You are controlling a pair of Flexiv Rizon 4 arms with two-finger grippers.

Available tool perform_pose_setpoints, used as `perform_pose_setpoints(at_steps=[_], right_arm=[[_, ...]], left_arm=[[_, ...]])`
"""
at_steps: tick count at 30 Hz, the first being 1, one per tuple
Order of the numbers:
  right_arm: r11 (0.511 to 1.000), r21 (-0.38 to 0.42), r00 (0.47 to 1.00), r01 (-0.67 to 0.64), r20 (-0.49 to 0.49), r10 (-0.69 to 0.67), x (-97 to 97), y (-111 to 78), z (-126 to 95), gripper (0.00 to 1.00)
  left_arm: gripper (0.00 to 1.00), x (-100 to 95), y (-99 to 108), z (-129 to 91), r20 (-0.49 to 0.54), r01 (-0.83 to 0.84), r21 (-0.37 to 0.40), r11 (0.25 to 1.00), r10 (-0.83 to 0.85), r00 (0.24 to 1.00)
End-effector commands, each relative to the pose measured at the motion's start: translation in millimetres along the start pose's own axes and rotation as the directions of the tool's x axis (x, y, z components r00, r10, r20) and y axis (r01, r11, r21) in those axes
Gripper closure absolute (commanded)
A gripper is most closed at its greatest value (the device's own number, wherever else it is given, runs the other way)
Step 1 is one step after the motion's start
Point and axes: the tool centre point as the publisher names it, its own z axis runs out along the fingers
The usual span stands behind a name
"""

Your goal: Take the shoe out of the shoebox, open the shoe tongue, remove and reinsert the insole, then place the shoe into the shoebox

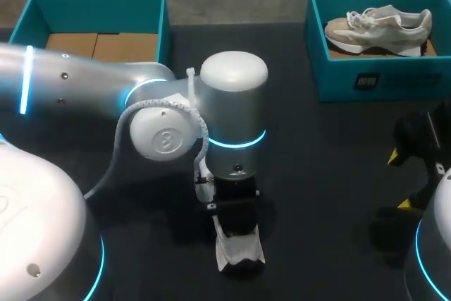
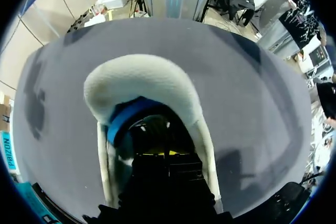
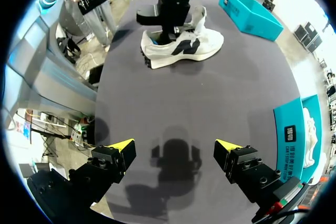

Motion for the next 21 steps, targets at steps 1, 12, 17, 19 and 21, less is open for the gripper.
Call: perform_pose_setpoints(at_steps=[1,12,17,19,21], right_arm=[[1.000,0.002,1.000,-0.001,0.002,0.001,1.3,-0.3,0,0.00],[1.000,0.002,1.000,-0.001,0.002,0.001,1.3,-0.3,0,0.00],[1.000,0.002,1.000,-0.001,0.002,0.001,1.3,-0.3,0,0.00],[1.000,0.002,1.000,-0.001,0.002,0.001,1.3,-0.3,0,0.00],[1.000,0.002,1.000,-0.001,0.002,0.001,1.3,-0.3,0,0.00]], left_arm=[[1.00,0.4,14,6,0.024,0.013,-0.030,0.999,-0.012,1.000],[1.00,5.0,8,-33,0.100,-0.002,-0.006,1.000,0.003,0.995],[1.00,-9.1,-19,-32,0.107,-0.041,0.027,0.999,0.038,0.994],[1.00,-14.8,-26,-28,0.105,-0.051,0.066,0.997,0.043,0.994],[1.00,-19.5,-31,-22,0.094,-0.054,0.100,0.994,0.045,0.995]])
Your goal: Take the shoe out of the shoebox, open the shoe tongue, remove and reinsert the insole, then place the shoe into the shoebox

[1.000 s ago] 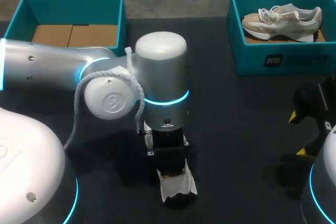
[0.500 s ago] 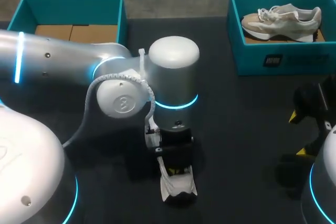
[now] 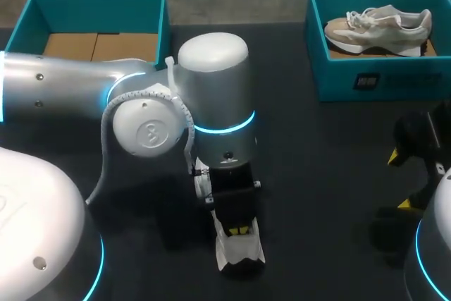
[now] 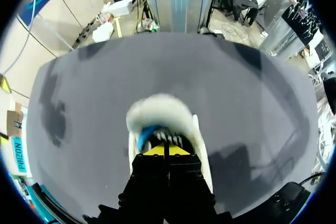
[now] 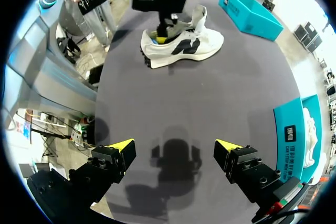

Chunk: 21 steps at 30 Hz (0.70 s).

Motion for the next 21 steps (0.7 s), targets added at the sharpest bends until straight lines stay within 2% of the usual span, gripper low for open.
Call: perform_pose_setpoints(at_steps=[1,5,13,14,21], right_arm=[[1.000,0.002,1.000,0.000,0.002,0.000,1.4,-0.2,0,0.00],[1.000,0.002,1.000,0.000,0.002,0.000,1.4,-0.2,0,0.00],[1.000,0.002,1.000,0.000,0.002,0.000,1.4,-0.2,0,0.00],[1.000,0.002,1.000,0.000,0.002,0.000,1.4,-0.2,0,0.00],[1.000,0.002,1.000,0.000,0.002,0.000,1.4,-0.2,0,0.00]], left_arm=[[1.00,-11.3,-3,17,-0.023,0.003,0.048,0.999,-0.001,1.000],[1.00,-14.2,-6,29,-0.026,0.018,0.111,0.994,-0.015,1.000],[1.00,-8.5,0,57,-0.072,0.037,0.086,0.996,-0.031,0.997],[1.00,-7.6,2,57,-0.071,0.038,0.090,0.995,-0.032,0.997],[1.00,4.4,19,38,-0.052,0.060,-0.024,0.998,-0.061,0.997]])
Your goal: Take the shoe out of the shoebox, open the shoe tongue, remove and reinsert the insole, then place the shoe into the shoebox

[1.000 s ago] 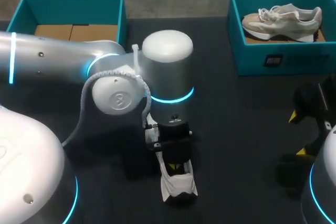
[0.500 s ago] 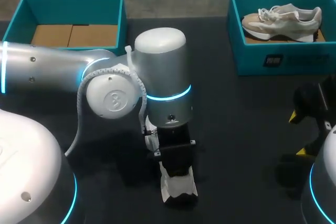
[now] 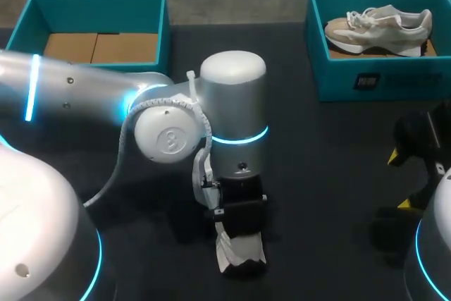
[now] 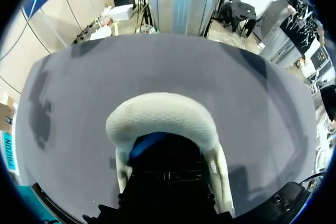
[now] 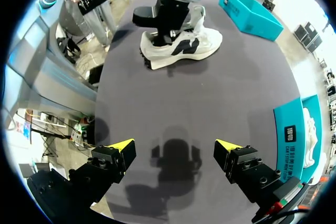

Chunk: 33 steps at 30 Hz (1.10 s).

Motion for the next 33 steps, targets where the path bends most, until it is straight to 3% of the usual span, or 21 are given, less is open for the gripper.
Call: perform_pose_setpoints(at_steps=[1,6,12,23,33], right_arm=[[1.000,0.002,1.000,-0.001,0.002,0.001,1.3,-0.4,0,0.00],[1.000,0.002,1.000,-0.001,0.002,0.001,1.3,-0.4,0,0.00],[1.000,0.002,1.000,-0.001,0.002,0.001,1.3,-0.4,0,0.00],[1.000,0.002,1.000,-0.001,0.002,0.001,1.3,-0.4,0,0.00],[1.000,0.002,1.000,-0.001,0.002,0.001,1.3,-0.4,0,0.00]], left_arm=[[1.00,8.7,16,-3,0.015,0.020,-0.073,0.997,-0.019,1.000],[1.00,17.0,30,-23,0.039,0.049,-0.105,0.993,-0.045,0.998],[1.00,15.4,16,-41,0.097,0.038,0.001,0.999,-0.038,0.995],[1.00,-10.7,-23,-35,0.110,0.016,0.145,0.989,-0.032,0.993],[1.00,-18.7,-22,-40,0.061,0.045,0.183,0.982,-0.057,0.997]])
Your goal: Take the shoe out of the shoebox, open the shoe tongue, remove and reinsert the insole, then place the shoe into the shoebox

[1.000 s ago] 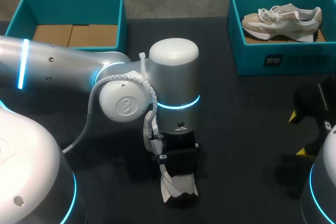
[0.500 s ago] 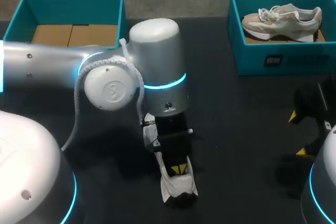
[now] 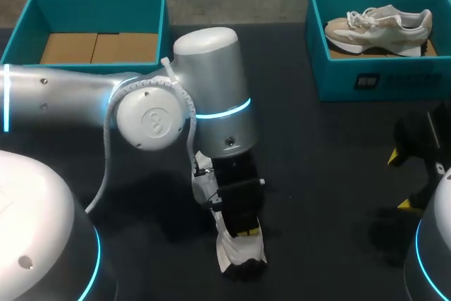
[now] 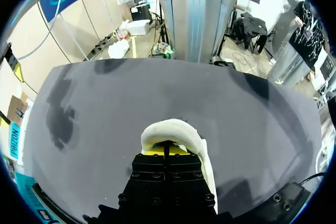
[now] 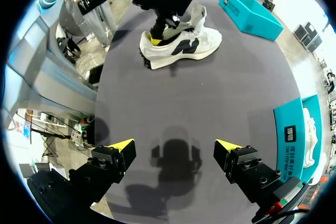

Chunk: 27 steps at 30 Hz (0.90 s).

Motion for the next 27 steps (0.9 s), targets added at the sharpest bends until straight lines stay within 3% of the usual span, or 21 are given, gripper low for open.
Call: perform_pose_setpoints(at_steps=[1,15,21,27], right_arm=[[1.000,0.002,1.000,-0.001,0.002,0.001,1.3,-0.4,0,0.00],[1.000,0.002,1.000,-0.001,0.002,0.001,1.3,-0.4,0,0.00],[1.000,0.002,1.000,-0.001,0.002,0.001,1.3,-0.4,0,0.00],[1.000,0.002,1.000,-0.001,0.002,0.001,1.3,-0.4,0,0.00]], left_arm=[[1.00,-9.0,4,-1,-0.043,-0.002,0.007,1.000,0.003,0.999],[1.00,7.4,9,25,-0.106,0.041,0.032,0.999,-0.037,0.994],[1.00,7.3,7,-5,-0.060,0.037,0.011,0.999,-0.036,0.998],[1.00,6.2,1,-16,-0.057,0.034,0.000,0.999,-0.034,0.998]])
